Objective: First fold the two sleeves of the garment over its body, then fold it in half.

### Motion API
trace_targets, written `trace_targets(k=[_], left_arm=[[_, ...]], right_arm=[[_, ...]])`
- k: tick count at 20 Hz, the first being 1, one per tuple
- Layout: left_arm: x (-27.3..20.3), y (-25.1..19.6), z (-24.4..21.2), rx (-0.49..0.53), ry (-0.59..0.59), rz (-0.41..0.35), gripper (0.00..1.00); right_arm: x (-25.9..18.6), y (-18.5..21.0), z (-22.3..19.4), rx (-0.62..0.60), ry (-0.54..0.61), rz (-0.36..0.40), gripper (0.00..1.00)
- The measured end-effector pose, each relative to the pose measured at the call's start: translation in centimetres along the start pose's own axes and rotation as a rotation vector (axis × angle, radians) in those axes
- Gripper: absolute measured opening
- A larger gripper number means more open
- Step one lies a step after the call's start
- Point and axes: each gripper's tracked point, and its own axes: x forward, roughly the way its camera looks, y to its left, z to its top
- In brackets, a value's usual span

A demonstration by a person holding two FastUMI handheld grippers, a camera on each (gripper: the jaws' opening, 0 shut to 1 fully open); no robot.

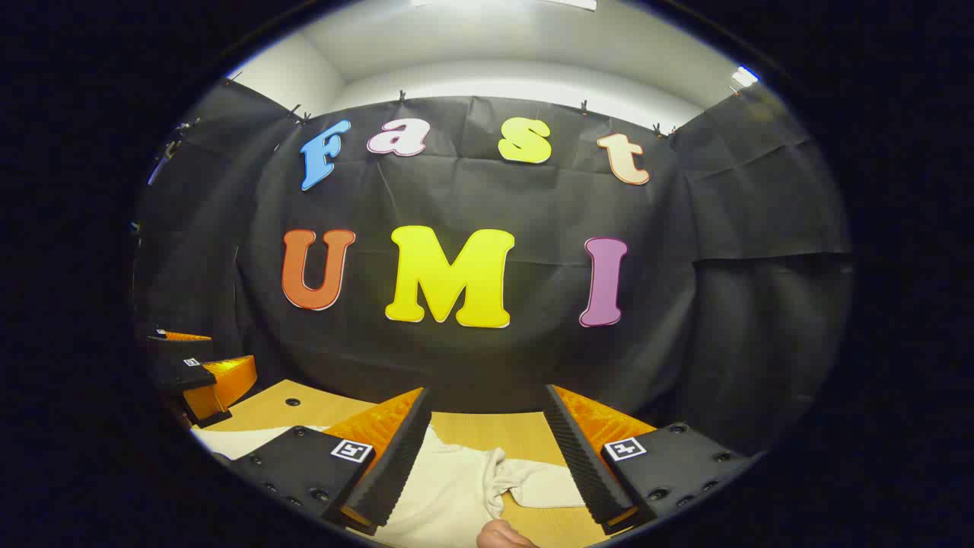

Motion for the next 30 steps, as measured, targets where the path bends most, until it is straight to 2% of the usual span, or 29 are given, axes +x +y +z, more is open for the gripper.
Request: trace_targets(k=[10, 14, 18, 22, 24, 30], left_arm=[[0.4, -0.6, -1.5, 0.007, 0.041, 0.005, 0.97], [0.5, -1.3, -1.6, 0.017, 0.042, 0.004, 0.97], [0.8, -2.1, -1.3, 0.041, 0.029, 0.002, 0.97], [1.2, -2.7, -1.3, 0.043, 0.032, 0.024, 0.97], [1.3, -3.1, -1.3, 0.050, 0.028, 0.045, 0.96], [1.3, -4.7, -0.9, 0.065, 0.028, 0.084, 0.96]], right_arm=[[1.4, -2.2, -1.5, 0.024, 0.049, -0.032, 0.94], [2.6, -4.8, -2.5, 0.038, 0.073, -0.080, 0.94], [4.8, -8.9, -4.6, 0.037, 0.110, -0.159, 0.94], [7.4, -14.5, -8.5, 0.011, 0.168, -0.248, 0.92], [8.7, -17.2, -10.9, 0.005, 0.211, -0.282, 0.94], [11.2, -24.1, -20.7, 0.003, 0.396, -0.366, 0.94]])
